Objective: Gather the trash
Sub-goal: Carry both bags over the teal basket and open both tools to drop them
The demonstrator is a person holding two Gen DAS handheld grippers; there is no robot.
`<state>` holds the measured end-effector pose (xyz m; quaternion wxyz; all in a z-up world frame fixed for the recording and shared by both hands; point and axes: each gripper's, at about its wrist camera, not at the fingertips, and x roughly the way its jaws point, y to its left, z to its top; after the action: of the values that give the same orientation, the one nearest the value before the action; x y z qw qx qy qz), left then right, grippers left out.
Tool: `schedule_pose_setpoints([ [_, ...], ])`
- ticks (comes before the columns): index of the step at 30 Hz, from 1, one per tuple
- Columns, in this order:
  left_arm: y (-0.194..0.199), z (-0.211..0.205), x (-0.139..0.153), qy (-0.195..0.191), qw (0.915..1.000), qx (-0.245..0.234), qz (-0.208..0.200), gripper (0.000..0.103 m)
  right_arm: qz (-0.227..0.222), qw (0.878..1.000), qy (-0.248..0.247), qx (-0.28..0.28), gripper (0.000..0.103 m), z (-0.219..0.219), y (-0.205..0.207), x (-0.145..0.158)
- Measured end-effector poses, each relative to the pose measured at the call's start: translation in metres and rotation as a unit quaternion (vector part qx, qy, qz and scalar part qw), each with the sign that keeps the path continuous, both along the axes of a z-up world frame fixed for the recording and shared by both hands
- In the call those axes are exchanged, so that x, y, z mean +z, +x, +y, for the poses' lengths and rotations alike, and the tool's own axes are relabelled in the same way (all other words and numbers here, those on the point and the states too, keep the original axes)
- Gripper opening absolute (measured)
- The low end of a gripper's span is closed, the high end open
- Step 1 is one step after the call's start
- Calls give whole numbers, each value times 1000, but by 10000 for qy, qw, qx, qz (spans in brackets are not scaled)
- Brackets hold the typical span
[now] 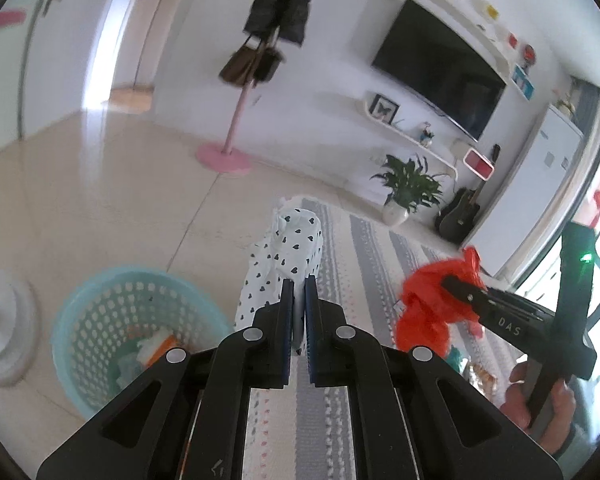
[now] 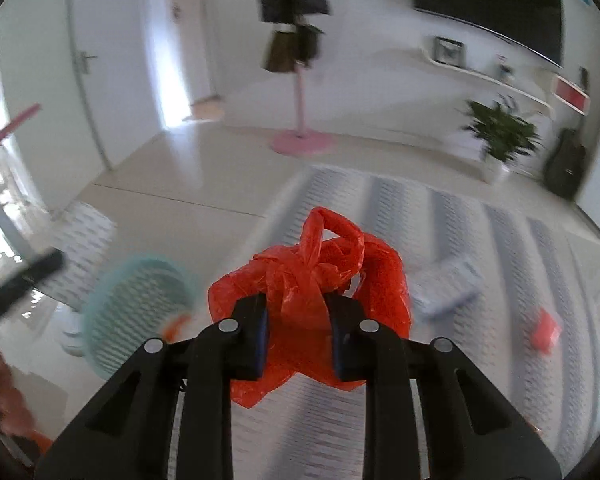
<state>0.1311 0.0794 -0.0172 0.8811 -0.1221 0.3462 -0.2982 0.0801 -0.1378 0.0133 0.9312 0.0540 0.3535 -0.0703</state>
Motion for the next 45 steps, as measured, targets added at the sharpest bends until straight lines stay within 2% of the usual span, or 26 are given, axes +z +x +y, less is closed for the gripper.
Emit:
schedule_pose_setpoints([
  [2,11,14,3,14,9998,89,188,4,-69,9995,101,277,21,23,11,8],
  [4,22,29,7,180,9993,205,246,4,-130,9983,168,546,21,50,26,12],
  [6,31,47,7,189,9985,447,250,4,-134,9971,230,711,21,70,39,10],
  [11,45,74,-26,139,9941,963,474,4,146,9940,285,1042,21,121,71,-16],
  [13,54,77,-43,245,9912,1040,783,4,279,9926,254,1155,21,134,81,-29],
  [17,65,84,-45,434,9902,1113,724,5,534,9898,326,1282,23,158,100,-56],
  [19,69,87,-48,500,9888,1164,785,13,629,9889,407,1285,24,167,107,-67],
  [21,72,92,-50,389,9883,1193,868,19,720,9877,501,1296,30,170,113,-76],
  [22,73,94,-50,339,9880,1223,881,22,780,9868,569,1299,38,171,116,-80],
  [23,73,98,-49,324,9876,1259,877,24,807,9864,612,1294,55,171,118,-82],
  [25,71,104,-47,264,9870,1344,846,44,758,9870,689,1238,66,170,118,-83],
  [27,67,106,-44,203,9868,1392,798,52,734,9865,779,1237,66,166,117,-83],
  [31,65,97,-37,358,9877,1397,610,57,728,9881,885,1024,66,144,105,-77],
  [33,61,92,-32,443,9886,1342,513,57,645,9901,866,897,66,127,95,-70],
  [36,54,81,-20,368,9919,1171,340,57,505,9922,872,733,67,102,73,-57],
  [40,32,49,8,262,9965,757,-235,66,188,9960,773,407,67,59,29,-28],
  [45,3,-11,30,58,9986,-68,-520,66,-184,9991,360,-137,67,-3,-30,10],
])
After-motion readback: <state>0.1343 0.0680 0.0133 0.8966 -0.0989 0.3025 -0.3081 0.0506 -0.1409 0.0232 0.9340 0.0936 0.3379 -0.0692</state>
